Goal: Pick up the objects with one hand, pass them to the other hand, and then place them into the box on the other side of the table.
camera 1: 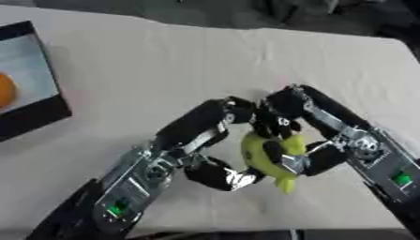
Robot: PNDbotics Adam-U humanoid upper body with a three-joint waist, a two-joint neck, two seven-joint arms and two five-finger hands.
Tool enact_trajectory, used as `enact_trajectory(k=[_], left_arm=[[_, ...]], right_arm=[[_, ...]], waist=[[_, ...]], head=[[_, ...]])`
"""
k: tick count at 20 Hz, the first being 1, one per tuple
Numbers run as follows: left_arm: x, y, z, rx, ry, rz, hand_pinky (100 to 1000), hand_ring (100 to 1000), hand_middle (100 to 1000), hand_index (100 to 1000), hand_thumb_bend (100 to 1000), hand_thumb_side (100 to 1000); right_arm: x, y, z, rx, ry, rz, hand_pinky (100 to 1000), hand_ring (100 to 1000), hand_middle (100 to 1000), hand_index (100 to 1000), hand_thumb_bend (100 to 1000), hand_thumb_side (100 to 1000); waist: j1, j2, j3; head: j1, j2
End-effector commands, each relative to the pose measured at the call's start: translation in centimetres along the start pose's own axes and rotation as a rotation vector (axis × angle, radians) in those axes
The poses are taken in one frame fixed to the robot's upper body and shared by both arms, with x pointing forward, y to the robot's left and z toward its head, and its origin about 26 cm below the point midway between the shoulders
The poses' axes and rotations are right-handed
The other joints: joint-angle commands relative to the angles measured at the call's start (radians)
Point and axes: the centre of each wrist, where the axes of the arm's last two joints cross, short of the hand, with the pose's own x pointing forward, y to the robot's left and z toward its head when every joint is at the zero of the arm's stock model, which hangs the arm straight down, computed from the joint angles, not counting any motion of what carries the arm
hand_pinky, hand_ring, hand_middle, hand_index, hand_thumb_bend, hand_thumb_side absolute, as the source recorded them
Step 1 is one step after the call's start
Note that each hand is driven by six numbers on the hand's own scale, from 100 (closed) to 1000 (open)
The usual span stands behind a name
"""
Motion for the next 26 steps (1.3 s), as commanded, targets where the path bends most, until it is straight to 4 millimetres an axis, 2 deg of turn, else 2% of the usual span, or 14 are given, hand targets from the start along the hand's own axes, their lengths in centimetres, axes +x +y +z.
enact_trajectory(k=[1,7,8,10,11,12,13,14,15,17,21,26], left_arm=[[1.3,0.7,-0.8,0.032,-0.057,0.000,774,576,472,486,181,100],[1.6,1.0,-1.0,0.107,-0.045,-0.025,712,499,385,405,163,100],[1.6,1.1,-1.0,0.119,-0.044,-0.031,705,488,368,390,162,100],[1.7,1.2,-0.9,0.142,-0.048,-0.046,697,479,357,382,159,100],[1.7,1.3,-0.8,0.151,-0.050,-0.054,696,477,354,379,156,100],[1.7,1.3,-0.7,0.160,-0.051,-0.060,696,475,351,377,154,100],[1.7,1.4,-0.6,0.167,-0.051,-0.063,696,474,348,374,154,100],[1.6,1.5,-0.5,0.172,-0.049,-0.065,697,474,347,374,153,100],[1.6,1.5,-0.5,0.174,-0.046,-0.067,697,474,347,374,151,100],[1.5,1.5,-0.2,0.175,-0.040,-0.072,697,473,347,374,147,100],[0.5,1.7,1.0,0.182,0.004,-0.092,698,475,351,378,146,100],[-1.9,4.0,5.9,0.270,0.168,-0.193,693,477,356,383,153,100]], right_arm=[[0.3,-0.5,-0.2,0.011,-0.008,0.018,607,294,100,201,100,361],[0.3,-0.5,-0.1,0.015,-0.006,0.021,608,298,100,205,100,354],[0.3,-0.4,-0.1,0.016,-0.006,0.019,615,311,116,238,100,346],[0.3,-0.5,-0.1,0.026,-0.015,0.023,669,427,284,406,100,275],[0.3,-0.6,0.0,0.036,-0.027,0.035,704,516,426,543,100,211],[0.3,-0.9,0.0,0.045,-0.043,0.057,754,675,595,710,100,188],[0.3,-1.2,0.1,0.046,-0.061,0.083,837,806,756,845,100,455],[0.3,-1.5,0.2,0.038,-0.079,0.109,891,879,835,902,100,556],[0.2,-1.8,0.4,0.021,-0.092,0.130,939,928,895,935,100,582],[0.2,-2.6,0.6,-0.057,-0.108,0.162,954,942,914,946,100,586],[0.3,-3.9,1.3,-0.217,-0.086,0.203,933,913,897,935,100,552],[0.6,-6.0,3.3,-0.367,0.006,0.277,902,874,877,929,100,514]], waist=[[0.005,-0.024,-0.004],[0.006,-0.025,-0.007],[0.006,-0.025,-0.007],[0.007,-0.025,-0.007],[0.008,-0.026,-0.007],[0.009,-0.026,-0.007],[0.010,-0.027,-0.007],[0.010,-0.028,-0.007],[0.010,-0.028,-0.008],[0.010,-0.030,-0.009],[0.014,-0.032,-0.007],[0.031,-0.040,-0.004]], head=[[-0.004,-0.001],[-0.003,-0.001],[-0.003,-0.001],[-0.003,-0.001],[-0.004,-0.001],[-0.007,-0.001],[-0.012,-0.001],[-0.018,-0.001],[-0.024,-0.001],[-0.037,-0.001],[-0.060,-0.001],[-0.069,-0.001]])
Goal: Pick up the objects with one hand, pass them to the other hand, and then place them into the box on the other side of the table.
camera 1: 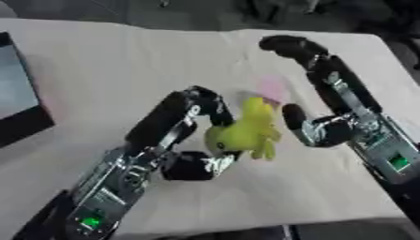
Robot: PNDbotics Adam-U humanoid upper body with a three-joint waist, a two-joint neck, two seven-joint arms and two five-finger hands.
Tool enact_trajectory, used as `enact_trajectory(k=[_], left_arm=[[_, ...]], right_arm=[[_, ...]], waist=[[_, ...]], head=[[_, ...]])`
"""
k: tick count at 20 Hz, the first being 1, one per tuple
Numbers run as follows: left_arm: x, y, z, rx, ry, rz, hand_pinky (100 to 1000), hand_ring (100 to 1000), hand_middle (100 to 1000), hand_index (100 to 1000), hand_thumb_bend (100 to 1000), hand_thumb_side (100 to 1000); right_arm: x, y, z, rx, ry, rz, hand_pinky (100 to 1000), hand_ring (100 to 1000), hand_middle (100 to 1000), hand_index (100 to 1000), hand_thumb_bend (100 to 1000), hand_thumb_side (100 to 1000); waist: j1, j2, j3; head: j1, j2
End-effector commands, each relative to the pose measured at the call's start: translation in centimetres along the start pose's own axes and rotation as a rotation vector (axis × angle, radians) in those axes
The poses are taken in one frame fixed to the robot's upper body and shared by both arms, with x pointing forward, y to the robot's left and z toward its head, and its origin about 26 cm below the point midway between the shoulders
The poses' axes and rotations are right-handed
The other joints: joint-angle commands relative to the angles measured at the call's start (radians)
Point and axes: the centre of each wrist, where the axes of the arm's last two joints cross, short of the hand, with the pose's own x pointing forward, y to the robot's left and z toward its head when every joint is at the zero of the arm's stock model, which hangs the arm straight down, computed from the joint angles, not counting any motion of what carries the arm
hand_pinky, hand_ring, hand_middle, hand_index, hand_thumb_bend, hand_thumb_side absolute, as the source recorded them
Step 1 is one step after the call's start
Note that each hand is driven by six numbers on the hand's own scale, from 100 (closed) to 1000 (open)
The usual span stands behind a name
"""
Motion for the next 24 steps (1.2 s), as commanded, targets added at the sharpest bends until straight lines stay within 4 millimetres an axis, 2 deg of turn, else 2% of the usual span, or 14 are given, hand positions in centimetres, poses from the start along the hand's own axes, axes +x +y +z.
enact_trajectory(k=[1,4,9,12,15,19,22,23,24], left_arm=[[-1.3,3.2,1.8,0.080,0.065,-0.103,692,478,357,384,154,100],[-2.8,7.0,4.2,0.194,0.204,-0.213,681,476,360,388,173,100],[-5.1,13.8,7.8,0.414,0.506,-0.429,660,480,370,401,187,100],[-6.6,16.8,9.7,0.477,0.639,-0.600,641,477,379,415,181,100],[-8.8,19.0,12.4,0.492,0.789,-0.772,617,483,405,448,173,100],[-12.2,20.4,16.7,0.431,1.010,-0.911,612,489,416,463,181,100],[-13.1,20.6,17.7,0.410,1.052,-0.936,612,489,416,463,181,100],[-13.3,20.5,18.2,0.394,1.072,-0.940,724,744,740,868,867,528],[-13.7,20.1,19.3,0.353,1.110,-0.937,767,808,803,916,989,571]], right_arm=[[0.1,-2.4,0.1,-0.058,0.027,0.079,900,872,875,928,100,512],[0.1,-3.1,0.5,-0.111,0.070,0.099,883,851,858,921,100,495],[0.1,-3.2,0.4,-0.103,0.072,0.090,874,838,856,922,100,481],[0.1,-2.9,0.3,-0.081,0.056,0.079,874,838,856,924,100,477],[0.1,-2.5,0.4,-0.065,0.053,0.071,870,836,855,923,100,489],[0.2,-2.0,0.7,-0.051,0.061,0.065,866,834,855,923,100,503],[0.2,-1.9,0.7,-0.047,0.063,0.064,866,834,855,923,100,503],[0.2,-1.8,0.8,-0.044,0.069,0.064,863,833,853,922,100,529],[0.3,-1.7,1.0,-0.040,0.079,0.064,863,833,852,922,100,531]], waist=[[0.009,-0.020,0.000],[0.022,-0.025,-0.005],[0.047,-0.031,-0.019],[0.054,-0.032,-0.030],[0.058,-0.033,-0.041],[0.058,-0.033,-0.056],[0.058,-0.034,-0.059],[0.059,-0.031,-0.058],[0.059,-0.029,-0.060]], head=[[0.008,-0.002],[0.084,-0.002],[0.327,-0.002],[0.405,-0.002],[0.432,-0.002],[0.424,-0.002],[0.423,-0.002],[0.414,-0.002],[0.407,-0.002]])
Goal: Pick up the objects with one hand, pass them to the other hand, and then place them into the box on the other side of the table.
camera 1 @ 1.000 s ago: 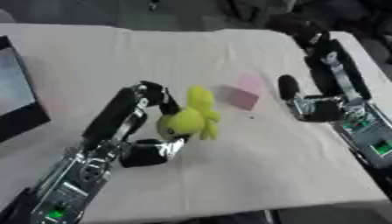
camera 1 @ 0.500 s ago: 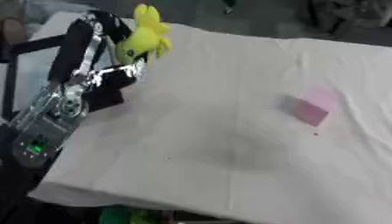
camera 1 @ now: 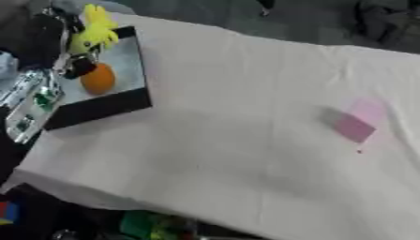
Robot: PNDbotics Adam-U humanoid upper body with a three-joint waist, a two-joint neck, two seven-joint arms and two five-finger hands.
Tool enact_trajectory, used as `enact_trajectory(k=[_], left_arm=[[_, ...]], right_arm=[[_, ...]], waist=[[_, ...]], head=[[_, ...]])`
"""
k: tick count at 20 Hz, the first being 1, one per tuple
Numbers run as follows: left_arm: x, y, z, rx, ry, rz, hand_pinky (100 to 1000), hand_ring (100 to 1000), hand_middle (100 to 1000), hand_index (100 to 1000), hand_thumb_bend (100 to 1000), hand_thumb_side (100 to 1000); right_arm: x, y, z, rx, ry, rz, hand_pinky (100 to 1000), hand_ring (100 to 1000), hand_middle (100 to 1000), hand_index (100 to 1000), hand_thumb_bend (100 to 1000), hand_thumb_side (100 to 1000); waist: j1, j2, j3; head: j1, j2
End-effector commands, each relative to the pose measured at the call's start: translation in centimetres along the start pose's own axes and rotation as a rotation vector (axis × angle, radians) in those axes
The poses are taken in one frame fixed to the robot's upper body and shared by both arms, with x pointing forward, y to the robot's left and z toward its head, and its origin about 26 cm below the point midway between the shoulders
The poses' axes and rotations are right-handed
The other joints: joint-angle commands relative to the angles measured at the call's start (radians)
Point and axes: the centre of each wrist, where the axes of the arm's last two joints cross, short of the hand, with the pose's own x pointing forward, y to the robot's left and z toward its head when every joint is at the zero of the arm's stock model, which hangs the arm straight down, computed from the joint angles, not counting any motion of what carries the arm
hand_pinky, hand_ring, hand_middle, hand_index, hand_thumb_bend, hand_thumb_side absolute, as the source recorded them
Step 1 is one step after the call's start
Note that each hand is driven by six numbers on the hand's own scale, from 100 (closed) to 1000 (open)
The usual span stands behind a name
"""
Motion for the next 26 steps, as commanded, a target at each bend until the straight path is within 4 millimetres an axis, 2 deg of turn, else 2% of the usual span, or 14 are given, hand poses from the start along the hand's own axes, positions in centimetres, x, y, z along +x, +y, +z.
enact_trajectory(k=[1,2,3,4,6,11,14,15,18,20,22,24,26], left_arm=[[-2.9,0.1,-0.1,-0.043,0.042,-0.079,799,843,837,933,1000,647],[-3.1,0.2,-0.1,-0.060,0.045,-0.063,813,856,849,937,1000,678],[-3.0,0.6,-0.3,-0.064,0.041,-0.035,836,877,875,947,1000,903],[-2.8,1.3,-0.6,-0.060,0.033,-0.002,839,881,881,949,1000,779],[-2.2,2.8,-1.2,-0.036,-0.001,0.065,842,892,906,959,1000,802],[-0.9,5.9,-1.3,0.073,-0.109,0.206,836,903,934,955,1000,768],[0.5,6.9,-0.6,0.118,-0.173,0.325,857,867,849,894,1000,630],[1.3,7.0,-0.3,0.129,-0.200,0.372,857,834,791,877,1000,603],[4.1,7.0,1.0,0.148,-0.278,0.522,853,791,717,782,934,587],[5.9,7.1,1.9,0.166,-0.326,0.622,842,766,689,752,911,600],[8.1,7.3,2.8,0.166,-0.390,0.725,836,759,684,757,884,627],[9.7,7.8,3.7,0.150,-0.461,0.810,837,748,669,753,868,636],[11.4,8.6,4.6,0.133,-0.538,0.904,840,739,655,746,860,638]], right_arm=[[0.3,-0.2,-0.1,0.025,-0.003,0.017,862,832,851,921,100,534],[0.3,-0.1,0.0,0.030,0.002,0.017,861,831,851,921,100,537],[0.3,0.0,0.1,0.035,0.007,0.019,858,828,850,921,100,520],[0.3,0.0,0.2,0.042,0.012,0.021,857,827,849,921,100,545],[0.3,0.1,0.5,0.049,0.025,0.026,851,821,841,919,100,563],[0.3,-0.3,1.1,0.059,0.071,0.052,848,816,828,913,100,648],[0.4,-0.7,2.0,0.068,0.108,0.081,848,814,824,910,100,660],[0.4,-0.9,2.3,0.074,0.123,0.093,847,812,814,905,100,658],[0.6,-1.8,3.7,0.111,0.195,0.134,844,811,802,891,100,704],[0.7,-2.5,4.6,0.155,0.248,0.170,865,833,840,910,100,743],[1.0,-3.3,5.5,0.201,0.310,0.196,888,865,870,921,100,827],[1.1,-3.9,6.0,0.225,0.357,0.209,899,880,882,927,100,863],[0.9,-5.0,6.6,0.247,0.417,0.237,905,887,887,931,100,877]], waist=[[0.004,-0.014,-0.005],[0.004,-0.015,-0.005],[0.004,-0.016,-0.005],[0.004,-0.017,-0.004],[0.004,-0.017,0.000],[0.006,-0.016,0.011],[0.005,-0.014,0.015],[0.005,-0.012,0.016],[0.005,-0.004,0.027],[0.006,0.004,0.036],[0.008,0.012,0.047],[0.008,0.017,0.056],[0.006,0.027,0.071]], head=[[-0.014,-0.002],[-0.020,-0.002],[-0.026,-0.002],[-0.034,-0.002],[-0.052,-0.002],[-0.106,-0.002],[-0.144,-0.002],[-0.157,-0.002],[-0.204,-0.002],[-0.247,-0.002],[-0.306,-0.002],[-0.354,-0.002],[-0.445,-0.002]])
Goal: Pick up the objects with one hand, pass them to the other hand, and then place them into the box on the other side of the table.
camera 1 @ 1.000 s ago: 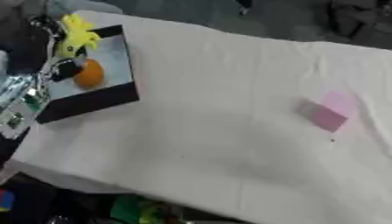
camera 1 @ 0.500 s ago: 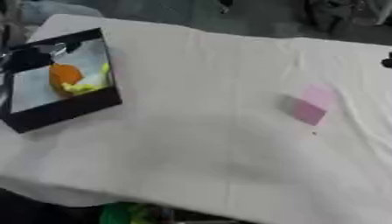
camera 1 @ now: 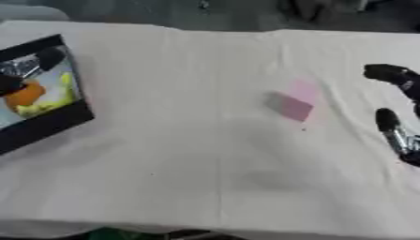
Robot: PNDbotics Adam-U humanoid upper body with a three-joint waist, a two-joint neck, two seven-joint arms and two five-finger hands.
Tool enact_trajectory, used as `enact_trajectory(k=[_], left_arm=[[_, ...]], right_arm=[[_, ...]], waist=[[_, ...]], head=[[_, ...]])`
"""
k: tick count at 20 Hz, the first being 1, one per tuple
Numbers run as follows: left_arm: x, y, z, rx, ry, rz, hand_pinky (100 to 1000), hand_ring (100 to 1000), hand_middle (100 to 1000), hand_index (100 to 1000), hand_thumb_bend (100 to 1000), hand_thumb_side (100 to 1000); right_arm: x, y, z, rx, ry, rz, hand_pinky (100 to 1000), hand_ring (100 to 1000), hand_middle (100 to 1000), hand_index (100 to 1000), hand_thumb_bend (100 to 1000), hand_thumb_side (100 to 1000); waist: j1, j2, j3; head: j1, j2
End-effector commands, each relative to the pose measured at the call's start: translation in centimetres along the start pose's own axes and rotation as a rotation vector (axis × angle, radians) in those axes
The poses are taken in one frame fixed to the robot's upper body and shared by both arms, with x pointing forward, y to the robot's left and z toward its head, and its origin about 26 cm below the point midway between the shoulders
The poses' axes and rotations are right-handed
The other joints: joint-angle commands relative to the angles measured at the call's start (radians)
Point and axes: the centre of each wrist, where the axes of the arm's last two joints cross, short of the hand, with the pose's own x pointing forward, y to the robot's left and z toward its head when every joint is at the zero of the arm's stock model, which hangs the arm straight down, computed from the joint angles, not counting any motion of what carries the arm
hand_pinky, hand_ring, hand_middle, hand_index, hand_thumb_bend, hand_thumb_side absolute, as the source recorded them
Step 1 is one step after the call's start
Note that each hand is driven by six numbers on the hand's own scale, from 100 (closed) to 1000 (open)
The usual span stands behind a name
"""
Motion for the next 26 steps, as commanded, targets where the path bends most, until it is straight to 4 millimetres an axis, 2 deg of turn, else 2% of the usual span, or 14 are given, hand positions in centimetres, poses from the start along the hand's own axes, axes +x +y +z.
enact_trajectory(k=[1,4,9,13,15,19,22,26], left_arm=[[3.4,-0.5,-0.3,-0.013,-0.124,0.153,841,736,650,743,856,638],[5.6,-1.9,0.0,-0.052,-0.197,0.302,841,731,644,741,851,644],[7.8,-3.7,-0.3,-0.112,-0.292,0.490,847,721,627,730,839,646],[9.0,-4.4,-0.6,-0.156,-0.376,0.598,847,715,620,723,825,653],[9.5,-4.6,-0.8,-0.183,-0.425,0.641,847,714,618,723,823,656],[9.8,-4.7,-1.0,-0.234,-0.492,0.707,850,714,616,721,819,656],[10.0,-4.7,-1.2,-0.280,-0.513,0.744,853,716,616,722,819,658],[9.8,-4.3,-1.4,-0.329,-0.520,0.780,855,717,616,721,815,661]], right_arm=[[-0.7,-2.4,0.2,0.037,0.061,0.071,906,888,887,931,100,883],[-1.8,-3.4,0.6,0.053,0.137,0.100,903,885,880,925,100,911],[-3.8,-4.5,1.3,0.051,0.215,0.130,914,896,888,929,100,923],[-5.0,-5.3,1.8,0.037,0.255,0.200,935,916,903,942,100,849],[-5.3,-5.8,1.8,0.013,0.274,0.247,946,927,911,947,100,786],[-5.6,-6.2,1.6,-0.037,0.291,0.326,949,931,908,945,100,748],[-5.9,-5.8,1.6,-0.048,0.301,0.360,951,932,908,946,100,773],[-6.3,-5.2,1.7,-0.008,0.312,0.374,954,934,912,950,100,819]], waist=[[0.000,-0.001,0.015],[0.005,0.012,0.043],[0.004,0.041,0.098],[-0.001,0.064,0.142],[-0.007,0.077,0.165],[-0.020,0.101,0.197],[-0.028,0.118,0.212],[-0.035,0.131,0.217]], head=[[-0.111,-0.002],[-0.177,-0.012],[-0.259,-0.043],[-0.312,-0.078],[-0.335,-0.095],[-0.373,-0.123],[-0.396,-0.136],[-0.410,-0.139]])
